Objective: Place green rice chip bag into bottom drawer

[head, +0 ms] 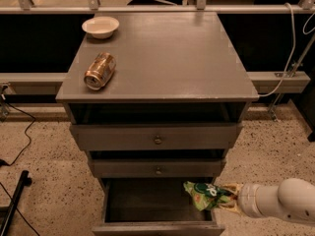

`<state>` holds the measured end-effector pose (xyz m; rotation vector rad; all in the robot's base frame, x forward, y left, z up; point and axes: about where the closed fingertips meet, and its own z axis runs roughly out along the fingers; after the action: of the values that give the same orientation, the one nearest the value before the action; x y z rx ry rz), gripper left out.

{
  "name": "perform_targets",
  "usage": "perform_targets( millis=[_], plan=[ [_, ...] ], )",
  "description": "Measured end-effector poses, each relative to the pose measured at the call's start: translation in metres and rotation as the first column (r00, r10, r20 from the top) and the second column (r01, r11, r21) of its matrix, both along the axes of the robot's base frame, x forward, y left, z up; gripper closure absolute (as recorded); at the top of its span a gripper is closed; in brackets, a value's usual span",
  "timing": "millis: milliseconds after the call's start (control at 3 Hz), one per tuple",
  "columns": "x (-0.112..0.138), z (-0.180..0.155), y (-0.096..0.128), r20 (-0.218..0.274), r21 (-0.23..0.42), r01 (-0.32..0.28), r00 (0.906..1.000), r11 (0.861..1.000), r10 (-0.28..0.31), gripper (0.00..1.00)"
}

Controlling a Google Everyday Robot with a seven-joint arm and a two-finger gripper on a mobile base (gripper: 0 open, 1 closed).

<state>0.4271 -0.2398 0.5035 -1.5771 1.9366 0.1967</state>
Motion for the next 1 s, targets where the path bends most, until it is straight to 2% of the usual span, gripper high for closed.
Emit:
perform_targets(
  millis=[333, 667, 1000],
  plan=[
    [0.020, -0.031, -0.001, 0.032, 0.029, 0.025, 0.9992, 0.999, -0.026, 1.00],
    [0.045, -0.102, 0.012, 0.047, 0.114, 0.002, 0.9988, 0.993, -0.008, 1.00],
    [0.057, -0.147, 0.021, 0.022, 0.161, -0.010, 0.9997, 0.987, 0.006, 1.00]
  ],
)
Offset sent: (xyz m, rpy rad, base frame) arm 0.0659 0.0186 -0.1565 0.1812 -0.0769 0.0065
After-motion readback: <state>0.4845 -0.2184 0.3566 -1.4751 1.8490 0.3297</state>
